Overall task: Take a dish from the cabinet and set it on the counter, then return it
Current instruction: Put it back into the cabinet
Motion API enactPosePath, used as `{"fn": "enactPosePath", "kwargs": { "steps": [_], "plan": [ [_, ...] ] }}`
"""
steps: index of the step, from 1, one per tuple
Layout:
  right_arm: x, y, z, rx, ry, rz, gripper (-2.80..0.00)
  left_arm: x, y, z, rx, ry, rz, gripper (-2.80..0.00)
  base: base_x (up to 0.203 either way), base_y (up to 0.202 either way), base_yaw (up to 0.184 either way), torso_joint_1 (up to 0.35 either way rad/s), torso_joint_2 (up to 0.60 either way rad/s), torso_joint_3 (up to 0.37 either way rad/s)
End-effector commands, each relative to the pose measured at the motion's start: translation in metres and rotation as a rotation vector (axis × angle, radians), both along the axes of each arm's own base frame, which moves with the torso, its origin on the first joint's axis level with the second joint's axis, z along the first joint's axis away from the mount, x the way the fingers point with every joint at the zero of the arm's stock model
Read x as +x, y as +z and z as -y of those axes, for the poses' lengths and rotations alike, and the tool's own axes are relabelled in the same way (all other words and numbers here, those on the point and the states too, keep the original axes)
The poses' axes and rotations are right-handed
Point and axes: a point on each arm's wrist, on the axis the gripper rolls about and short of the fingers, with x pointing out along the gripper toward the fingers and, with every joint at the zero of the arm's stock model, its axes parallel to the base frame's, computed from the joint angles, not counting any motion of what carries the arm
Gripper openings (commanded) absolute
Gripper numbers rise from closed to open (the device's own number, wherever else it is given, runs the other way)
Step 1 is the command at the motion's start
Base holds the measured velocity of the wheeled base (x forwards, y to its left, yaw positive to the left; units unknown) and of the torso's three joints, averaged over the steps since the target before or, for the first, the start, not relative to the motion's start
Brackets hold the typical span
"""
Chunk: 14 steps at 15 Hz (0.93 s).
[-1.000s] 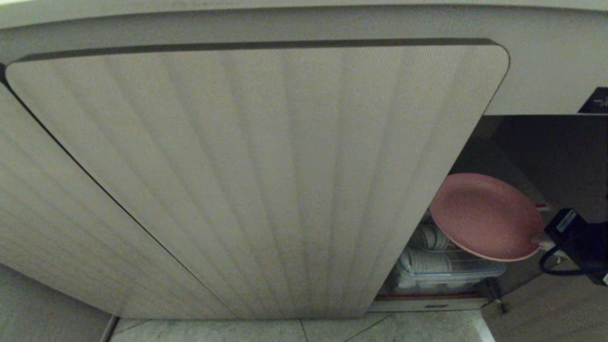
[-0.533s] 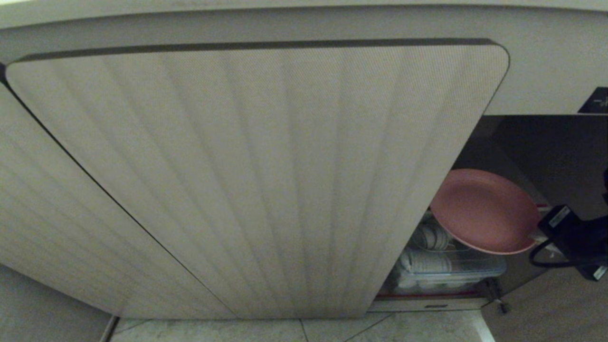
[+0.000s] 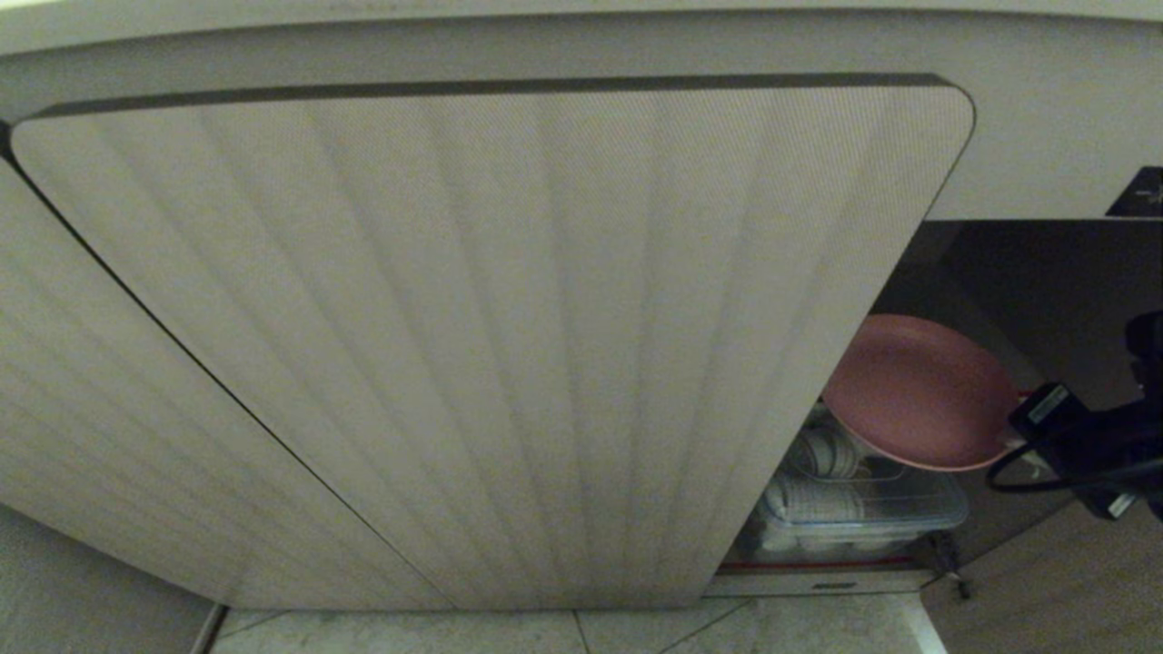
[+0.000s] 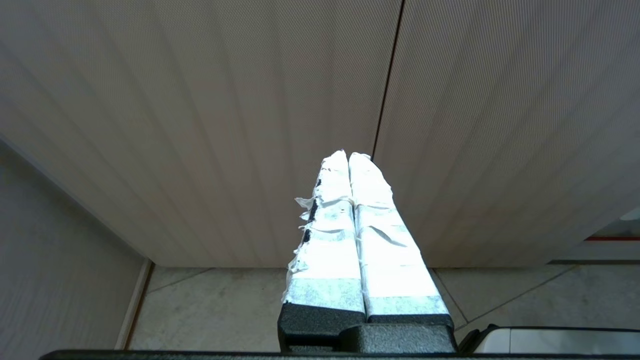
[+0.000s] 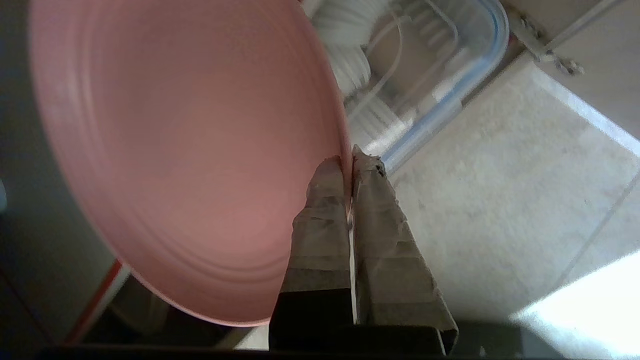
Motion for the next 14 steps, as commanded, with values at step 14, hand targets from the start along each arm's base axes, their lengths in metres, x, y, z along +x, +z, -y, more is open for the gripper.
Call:
{"fn": "enactPosePath", "kwargs": {
  "steps": [14],
  "plan": [
    [0.042,0.003,-0.014,0.051,-0.068,0.035,-2.80,0.000,0.000,0.000,-0.001,0.000,0.001,-2.80,0.000,0.000,0.000,0.000,0.00,0.000]
  ]
}}
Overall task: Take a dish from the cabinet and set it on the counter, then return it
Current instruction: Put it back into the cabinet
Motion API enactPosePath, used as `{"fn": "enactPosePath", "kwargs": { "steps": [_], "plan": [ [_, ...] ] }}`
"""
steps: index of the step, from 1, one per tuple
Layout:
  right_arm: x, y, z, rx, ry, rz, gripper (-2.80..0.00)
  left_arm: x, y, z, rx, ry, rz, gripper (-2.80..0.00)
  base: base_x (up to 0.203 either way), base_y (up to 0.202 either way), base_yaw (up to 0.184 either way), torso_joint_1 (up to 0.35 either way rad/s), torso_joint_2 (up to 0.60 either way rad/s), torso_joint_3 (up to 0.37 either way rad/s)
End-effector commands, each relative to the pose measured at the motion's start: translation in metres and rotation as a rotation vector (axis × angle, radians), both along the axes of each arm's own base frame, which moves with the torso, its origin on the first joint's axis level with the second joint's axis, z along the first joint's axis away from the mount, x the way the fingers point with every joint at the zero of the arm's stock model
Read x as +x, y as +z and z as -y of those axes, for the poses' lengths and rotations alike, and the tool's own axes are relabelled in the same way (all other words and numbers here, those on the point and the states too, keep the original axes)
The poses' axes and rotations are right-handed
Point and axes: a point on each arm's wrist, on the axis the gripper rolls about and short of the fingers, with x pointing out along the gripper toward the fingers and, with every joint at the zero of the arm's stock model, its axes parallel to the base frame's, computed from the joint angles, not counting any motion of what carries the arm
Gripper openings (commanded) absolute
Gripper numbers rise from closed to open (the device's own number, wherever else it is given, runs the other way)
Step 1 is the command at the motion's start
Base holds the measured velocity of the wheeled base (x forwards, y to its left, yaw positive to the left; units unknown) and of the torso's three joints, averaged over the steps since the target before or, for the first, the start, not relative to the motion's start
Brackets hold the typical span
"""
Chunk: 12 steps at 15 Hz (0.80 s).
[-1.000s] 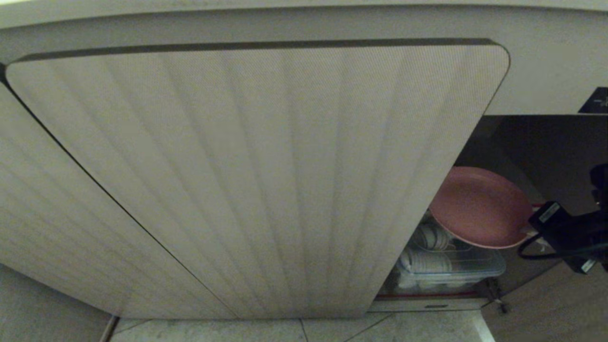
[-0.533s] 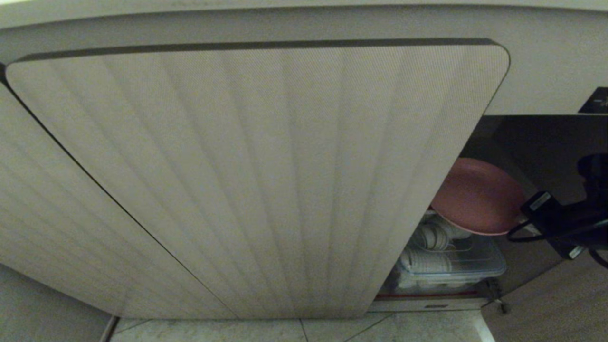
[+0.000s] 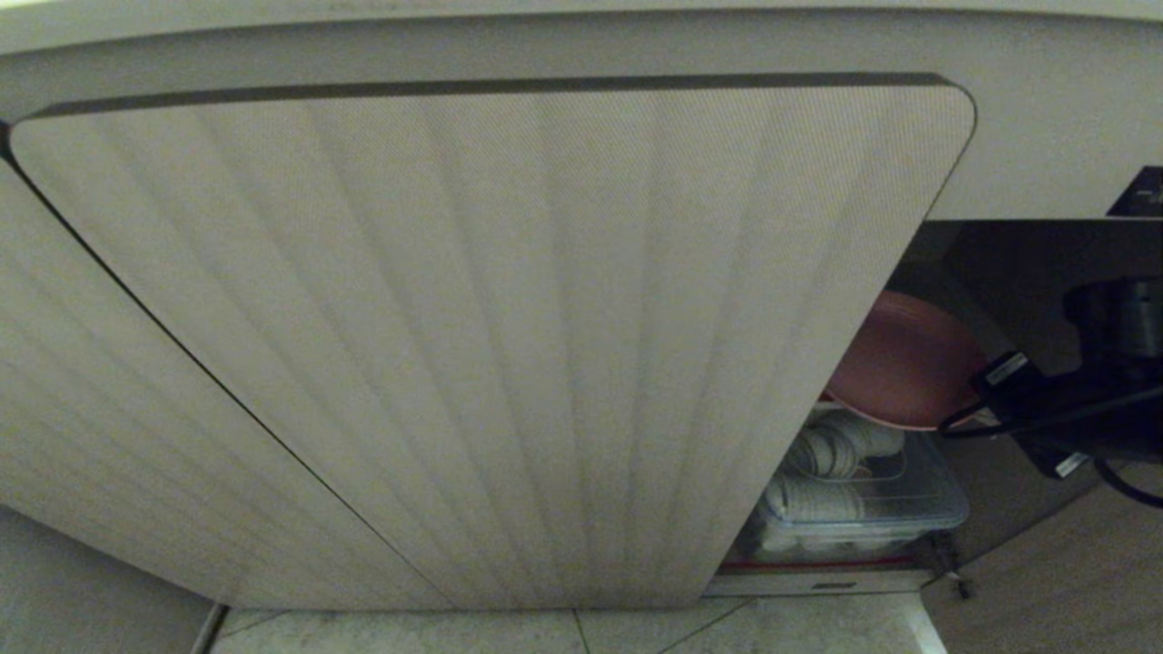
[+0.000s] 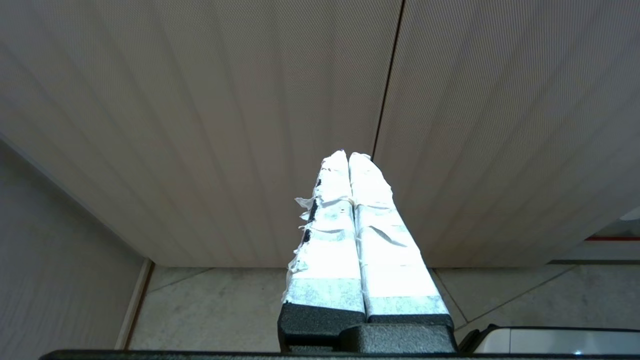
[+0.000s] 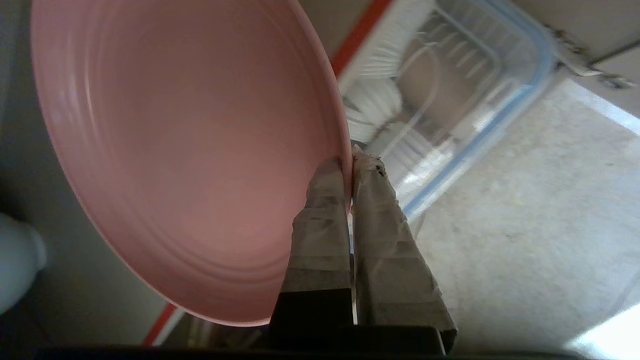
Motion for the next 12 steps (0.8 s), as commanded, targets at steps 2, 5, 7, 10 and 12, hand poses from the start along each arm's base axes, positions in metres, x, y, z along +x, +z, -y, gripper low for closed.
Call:
{"fn": "enactPosePath", "kwargs": {
  "steps": [2,5,7,10,12],
  "plan": [
    [0.008,-0.003,-0.002,0.010,-0.011,0.003,-2.80,0.000,0.000,0.000,0.001,0.000,0.001,-2.80,0.000,0.000,0.000,0.000,0.00,0.000],
    [0.017,-0.003,-0.002,0.017,-0.042,0.014,-2.80,0.000,0.000,0.000,-0.001,0.000,0.001,-2.80,0.000,0.000,0.000,0.000,0.00,0.000],
    [0.023,-0.003,-0.001,0.012,-0.061,0.025,-2.80,0.000,0.000,0.000,0.001,0.000,0.001,-2.80,0.000,0.000,0.000,0.000,0.00,0.000],
    [0.029,-0.003,-0.001,0.009,-0.075,0.051,-2.80,0.000,0.000,0.000,0.000,0.000,0.001,-2.80,0.000,0.000,0.000,0.000,0.00,0.000],
    [0.032,-0.004,0.000,0.008,-0.079,0.049,-2.80,0.000,0.000,0.000,0.001,0.000,0.001,-2.80,0.000,0.000,0.000,0.000,0.00,0.000]
  ]
}}
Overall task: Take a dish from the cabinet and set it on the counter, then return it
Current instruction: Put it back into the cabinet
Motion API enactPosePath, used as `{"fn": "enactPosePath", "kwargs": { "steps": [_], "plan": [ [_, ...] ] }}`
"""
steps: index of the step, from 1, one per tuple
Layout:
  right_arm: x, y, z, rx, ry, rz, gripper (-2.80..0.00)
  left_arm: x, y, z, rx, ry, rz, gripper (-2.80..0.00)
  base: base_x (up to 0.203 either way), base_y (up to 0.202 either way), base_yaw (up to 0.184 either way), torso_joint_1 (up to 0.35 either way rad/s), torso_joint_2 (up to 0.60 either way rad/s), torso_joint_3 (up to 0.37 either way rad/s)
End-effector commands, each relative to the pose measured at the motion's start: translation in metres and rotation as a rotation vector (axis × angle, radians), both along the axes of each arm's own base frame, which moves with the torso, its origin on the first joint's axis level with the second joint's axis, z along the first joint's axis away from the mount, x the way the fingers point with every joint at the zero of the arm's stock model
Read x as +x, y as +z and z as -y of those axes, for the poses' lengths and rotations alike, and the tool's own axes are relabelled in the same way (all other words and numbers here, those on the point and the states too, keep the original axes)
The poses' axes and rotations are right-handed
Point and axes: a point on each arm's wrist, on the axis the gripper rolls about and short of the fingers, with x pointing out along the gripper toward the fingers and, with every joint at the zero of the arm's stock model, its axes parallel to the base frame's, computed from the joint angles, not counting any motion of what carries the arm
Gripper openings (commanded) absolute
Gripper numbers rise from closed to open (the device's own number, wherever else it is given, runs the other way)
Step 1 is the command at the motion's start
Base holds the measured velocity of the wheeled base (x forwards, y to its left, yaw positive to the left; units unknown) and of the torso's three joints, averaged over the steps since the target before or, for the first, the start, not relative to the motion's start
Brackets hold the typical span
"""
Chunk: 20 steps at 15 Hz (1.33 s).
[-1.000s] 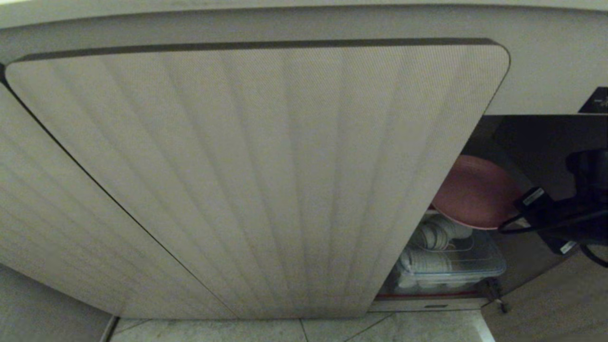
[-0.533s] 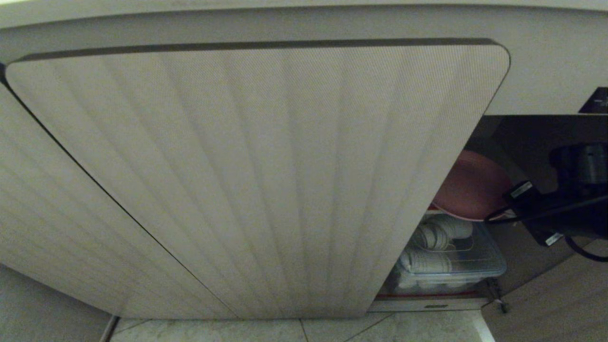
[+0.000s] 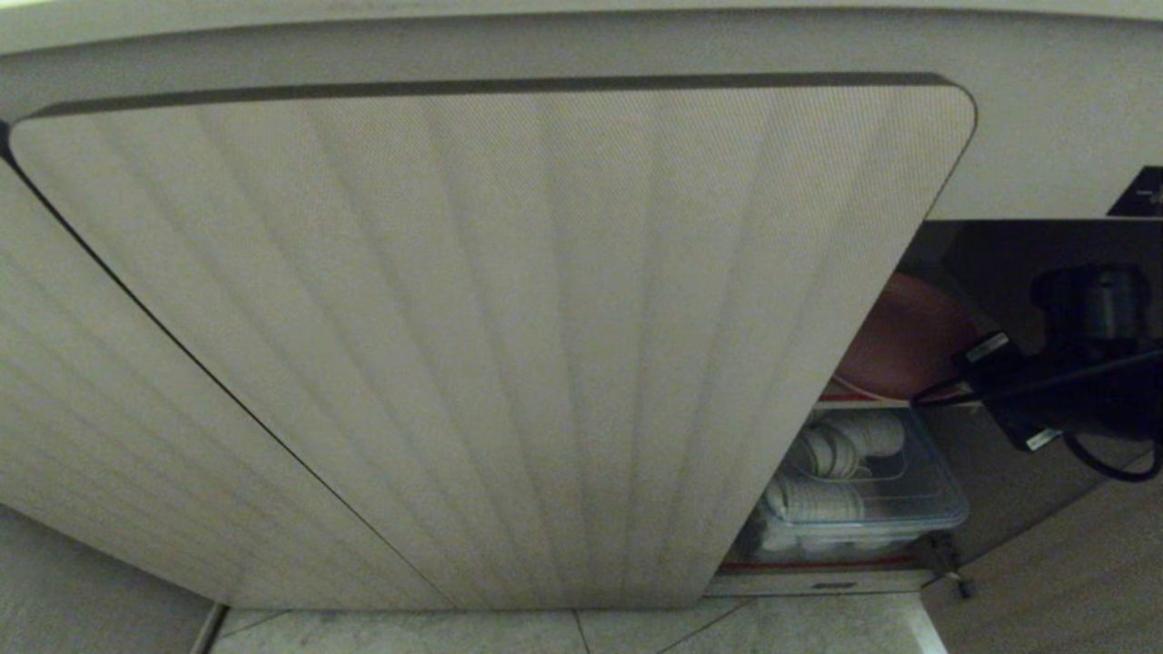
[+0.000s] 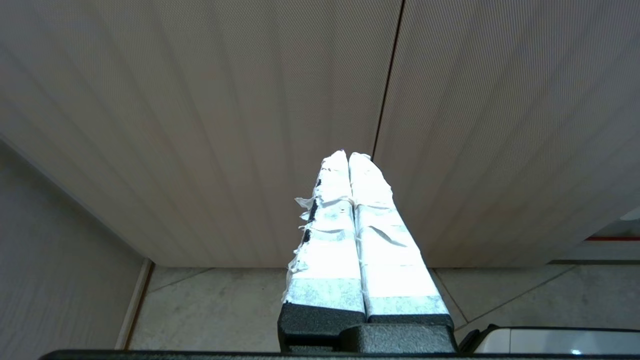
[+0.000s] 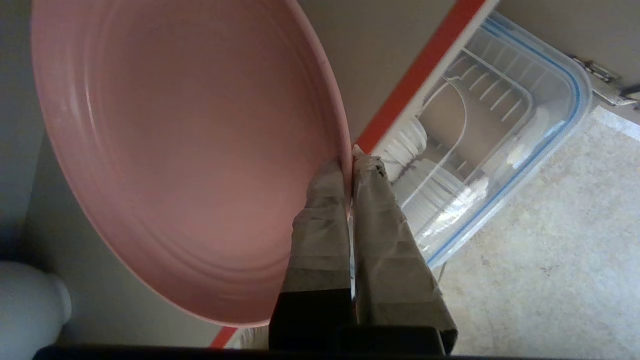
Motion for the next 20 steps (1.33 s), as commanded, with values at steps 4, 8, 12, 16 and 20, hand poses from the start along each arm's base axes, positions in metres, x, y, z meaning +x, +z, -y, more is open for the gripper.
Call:
{"fn": "enactPosePath", "kwargs": {
  "steps": [4,8,12,16,20],
  "plan": [
    [0.010,-0.001,0.001,0.048,-0.033,0.006,-2.80,0.000,0.000,0.000,-0.001,0.000,0.001,-2.80,0.000,0.000,0.000,0.000,0.00,0.000],
    [0.010,-0.006,0.000,0.103,-0.070,-0.019,-2.80,0.000,0.000,0.000,0.001,0.000,0.001,-2.80,0.000,0.000,0.000,0.000,0.00,0.000],
    [0.012,-0.011,-0.001,0.154,-0.101,-0.028,-2.80,0.000,0.000,0.000,-0.001,0.000,0.001,-2.80,0.000,0.000,0.000,0.000,0.00,0.000],
    [0.018,-0.010,-0.009,0.197,-0.108,-0.040,-2.80,0.000,0.000,0.000,-0.001,0.000,0.001,-2.80,0.000,0.000,0.000,0.000,0.00,0.000],
    [0.024,-0.011,-0.010,0.199,-0.105,-0.039,-2.80,0.000,0.000,0.000,-0.001,0.000,0.001,-2.80,0.000,0.000,0.000,0.000,0.00,0.000]
  ]
}}
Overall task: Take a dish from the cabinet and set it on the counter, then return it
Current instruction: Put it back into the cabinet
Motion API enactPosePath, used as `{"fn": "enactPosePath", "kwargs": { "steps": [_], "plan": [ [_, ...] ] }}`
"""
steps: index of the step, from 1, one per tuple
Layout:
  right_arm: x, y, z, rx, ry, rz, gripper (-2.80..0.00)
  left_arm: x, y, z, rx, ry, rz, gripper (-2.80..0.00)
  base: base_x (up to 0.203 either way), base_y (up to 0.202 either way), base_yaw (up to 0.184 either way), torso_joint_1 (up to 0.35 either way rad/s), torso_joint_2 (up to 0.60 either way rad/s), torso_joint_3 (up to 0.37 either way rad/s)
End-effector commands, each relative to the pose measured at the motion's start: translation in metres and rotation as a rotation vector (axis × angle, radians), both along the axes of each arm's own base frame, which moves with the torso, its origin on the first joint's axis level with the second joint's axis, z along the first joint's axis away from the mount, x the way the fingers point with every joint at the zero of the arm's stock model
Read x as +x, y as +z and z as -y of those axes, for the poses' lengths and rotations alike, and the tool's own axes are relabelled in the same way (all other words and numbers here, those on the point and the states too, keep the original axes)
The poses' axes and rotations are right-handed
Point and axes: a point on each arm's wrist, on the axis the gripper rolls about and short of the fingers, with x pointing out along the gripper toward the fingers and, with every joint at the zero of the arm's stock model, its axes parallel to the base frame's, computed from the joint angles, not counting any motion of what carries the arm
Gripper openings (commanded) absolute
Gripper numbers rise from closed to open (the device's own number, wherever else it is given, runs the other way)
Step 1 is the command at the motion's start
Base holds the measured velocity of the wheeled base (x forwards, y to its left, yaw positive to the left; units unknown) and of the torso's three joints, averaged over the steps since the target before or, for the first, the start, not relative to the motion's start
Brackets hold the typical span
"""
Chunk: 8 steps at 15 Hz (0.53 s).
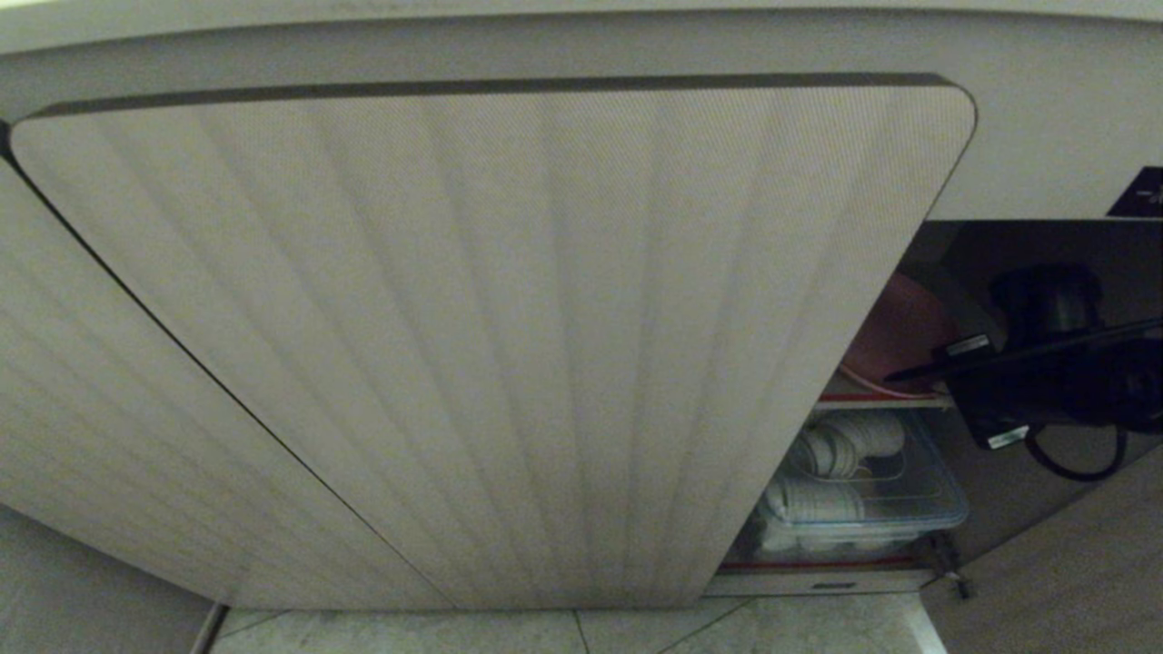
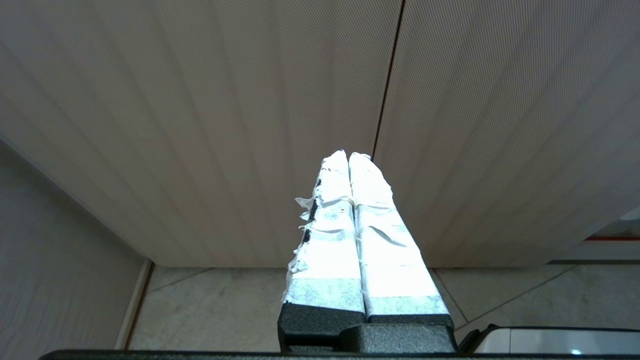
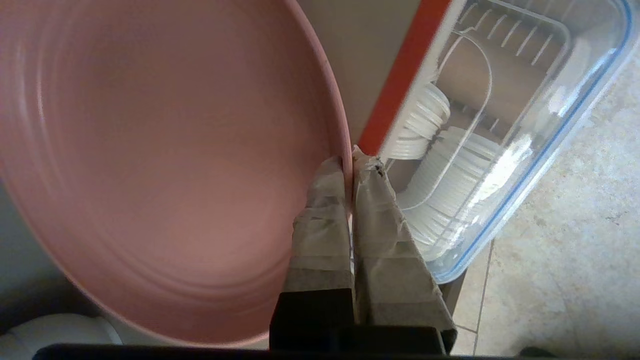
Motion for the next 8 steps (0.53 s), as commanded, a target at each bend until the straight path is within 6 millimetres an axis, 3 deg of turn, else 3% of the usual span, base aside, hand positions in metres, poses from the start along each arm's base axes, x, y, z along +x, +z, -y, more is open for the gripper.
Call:
{"fn": "enactPosePath", "kwargs": {
  "steps": [1,8],
  "plan": [
    [0.0043,-0.0023,-0.0002,0.005,-0.004,-0.002,-2.80,0.0000,0.0000,0.0000,-0.001,0.000,0.001,-2.80,0.000,0.000,0.000,0.000,0.00,0.000],
    [0.0087,0.0036,-0.0004,-0.007,-0.009,0.022,-2.80,0.0000,0.0000,0.0000,0.001,0.000,0.001,-2.80,0.000,0.000,0.000,0.000,0.00,0.000]
  ]
}}
